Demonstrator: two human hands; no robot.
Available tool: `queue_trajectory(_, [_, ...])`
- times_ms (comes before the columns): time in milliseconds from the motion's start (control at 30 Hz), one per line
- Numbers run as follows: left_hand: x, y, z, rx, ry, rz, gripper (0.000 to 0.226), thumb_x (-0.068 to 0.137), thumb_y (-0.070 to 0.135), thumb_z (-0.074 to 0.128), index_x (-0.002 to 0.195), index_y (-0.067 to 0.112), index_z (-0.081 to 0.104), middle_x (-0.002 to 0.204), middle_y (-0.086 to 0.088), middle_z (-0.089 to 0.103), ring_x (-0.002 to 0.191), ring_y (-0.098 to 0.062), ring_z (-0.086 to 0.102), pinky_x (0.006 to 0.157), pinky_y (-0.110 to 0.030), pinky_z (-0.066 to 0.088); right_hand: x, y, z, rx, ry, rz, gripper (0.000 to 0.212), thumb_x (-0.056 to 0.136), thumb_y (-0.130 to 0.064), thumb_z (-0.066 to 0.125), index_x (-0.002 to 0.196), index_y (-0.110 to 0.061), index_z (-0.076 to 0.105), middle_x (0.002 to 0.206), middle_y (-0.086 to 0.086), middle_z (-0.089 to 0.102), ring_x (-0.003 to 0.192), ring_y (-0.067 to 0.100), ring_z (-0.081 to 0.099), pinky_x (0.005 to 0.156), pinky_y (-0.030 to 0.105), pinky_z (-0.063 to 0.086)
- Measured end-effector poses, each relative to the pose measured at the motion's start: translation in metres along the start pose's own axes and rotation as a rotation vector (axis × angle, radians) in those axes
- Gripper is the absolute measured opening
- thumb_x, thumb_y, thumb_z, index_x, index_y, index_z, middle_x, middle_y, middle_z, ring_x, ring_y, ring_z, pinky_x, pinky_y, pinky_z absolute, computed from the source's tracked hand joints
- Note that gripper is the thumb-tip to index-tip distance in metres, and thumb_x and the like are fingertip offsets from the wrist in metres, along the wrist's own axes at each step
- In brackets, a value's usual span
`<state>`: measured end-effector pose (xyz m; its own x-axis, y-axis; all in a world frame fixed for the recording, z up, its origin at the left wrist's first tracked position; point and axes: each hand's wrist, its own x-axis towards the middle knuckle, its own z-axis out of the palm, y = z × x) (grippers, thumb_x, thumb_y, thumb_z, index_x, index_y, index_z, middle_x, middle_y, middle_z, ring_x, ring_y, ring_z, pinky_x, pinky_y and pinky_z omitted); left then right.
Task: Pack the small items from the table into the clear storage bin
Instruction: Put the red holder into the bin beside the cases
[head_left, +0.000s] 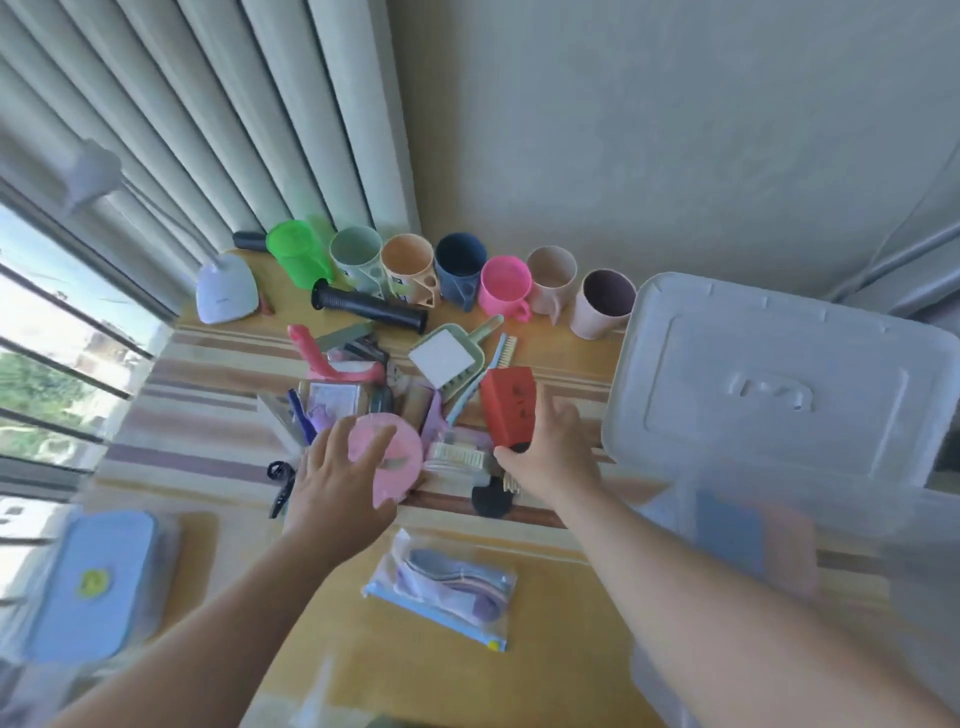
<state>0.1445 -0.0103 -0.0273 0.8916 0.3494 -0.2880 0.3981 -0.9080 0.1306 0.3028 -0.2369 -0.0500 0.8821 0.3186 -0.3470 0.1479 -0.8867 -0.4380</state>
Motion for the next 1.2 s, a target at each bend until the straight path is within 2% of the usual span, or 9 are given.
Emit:
queue_trajectory(167, [0.006, -0.021, 0.009, -0.069, -0.036, 0.083, 0.096, 0.084, 0.044, 0.074, 0.16, 0.045, 0.016, 0.167, -0.008, 0.006, 0.15, -0.042, 0.02, 0.112, -0.055, 0.04, 0.014, 0.004, 0.041, -0.042, -0.029, 0.171, 0.11, 0.089, -0.051, 0.076, 0.168, -0.024, 0.005, 0.15, 0.01, 0.05, 0.126, 0.036, 0.059, 0.093, 0.053, 0.058])
queue_trajectory(300, [0.012, -0.03, 0.016, -0.073, -0.064, 0.13, 0.106, 0.081, 0.037, 0.079, 0.159, 0.048, 0.009, 0.167, -0.008, -0.001, 0.149, -0.042, 0.02, 0.108, -0.052, 0.048, 0.013, -0.002, 0.046, 0.081, 0.07, 0.215, 0.094, 0.086, -0.037, 0.08, 0.161, -0.029, 0.024, 0.137, 0.006, 0.056, 0.107, 0.033, 0.065, 0.083, 0.05, 0.06])
queue_trajectory(567, [0.032, -0.02, 0.024, -0.1, 0.021, 0.171, 0.107, 0.066, 0.045, 0.091, 0.152, 0.043, 0.028, 0.158, -0.011, 0.022, 0.139, -0.04, 0.037, 0.09, -0.054, 0.059, -0.028, 0.001, 0.012, 0.15, 0.242, 0.066, 0.085, 0.081, -0.035, 0.084, 0.152, -0.033, 0.036, 0.12, -0.001, 0.059, 0.105, 0.025, 0.063, 0.078, 0.042, 0.057])
queue_trajectory(733, [0.02, -0.013, 0.011, -0.217, 0.055, 0.211, 0.116, 0.065, 0.063, 0.085, 0.158, 0.044, 0.017, 0.164, -0.011, 0.014, 0.151, -0.039, 0.019, 0.113, -0.061, 0.04, -0.072, -0.002, -0.014, 0.28, 0.212, -0.099, 0.105, 0.08, -0.038, 0.088, 0.163, -0.034, 0.024, 0.134, -0.007, 0.059, 0.121, 0.02, 0.058, 0.096, 0.044, 0.055])
queue_trajectory(800, [0.013, 0.006, -0.012, -0.365, 0.13, 0.325, 0.122, 0.064, 0.077, 0.077, 0.162, 0.04, 0.014, 0.166, -0.007, 0.017, 0.153, -0.033, 0.021, 0.117, -0.056, 0.033, -0.09, 0.001, -0.029, 0.292, 0.144, -0.189, 0.109, 0.082, -0.038, 0.089, 0.165, -0.037, 0.018, 0.139, -0.011, 0.058, 0.127, 0.018, 0.055, 0.102, 0.043, 0.052])
queue_trajectory(933, [-0.007, 0.051, -0.057, -0.571, 0.203, 0.537, 0.125, 0.062, 0.07, 0.088, 0.162, 0.037, 0.021, 0.157, 0.01, 0.04, 0.138, -0.012, 0.049, 0.102, -0.04, 0.05, -0.121, 0.02, -0.062, 0.292, 0.037, -0.331, 0.11, 0.084, -0.029, 0.089, 0.164, -0.047, 0.016, 0.136, -0.003, 0.056, 0.129, 0.015, 0.053, 0.104, 0.044, 0.051])
queue_trajectory(1033, [-0.026, 0.078, -0.069, -0.55, 0.247, 0.593, 0.098, 0.063, 0.066, 0.091, 0.147, 0.036, 0.049, 0.139, 0.018, 0.055, 0.123, -0.002, 0.058, 0.09, -0.038, 0.057, -0.14, 0.039, -0.087, 0.27, 0.108, -0.428, 0.107, 0.083, -0.017, 0.09, 0.161, -0.046, 0.021, 0.133, -0.015, 0.053, 0.124, 0.008, 0.048, 0.099, 0.024, 0.046])
queue_trajectory(1100, [-0.039, 0.097, -0.073, -0.627, 0.218, 0.59, 0.089, 0.06, 0.063, 0.091, 0.137, 0.042, 0.052, 0.132, 0.026, 0.055, 0.119, -0.001, 0.057, 0.09, -0.027, 0.054, -0.154, 0.055, -0.103, 0.287, 0.165, -0.45, 0.11, 0.083, -0.014, 0.09, 0.16, -0.052, 0.02, 0.139, -0.018, 0.051, 0.128, 0.007, 0.048, 0.099, 0.011, 0.042])
queue_trajectory(1200, [-0.059, 0.132, -0.073, -0.755, 0.189, 0.53, 0.086, 0.055, 0.059, 0.092, 0.128, 0.053, 0.046, 0.12, 0.027, 0.057, 0.108, -0.006, 0.061, 0.084, -0.015, 0.05, -0.176, 0.086, -0.125, 0.471, 0.265, -0.385, 0.111, 0.08, -0.012, 0.093, 0.163, -0.041, 0.025, 0.148, -0.016, 0.051, 0.142, 0.011, 0.05, 0.113, 0.019, 0.041])
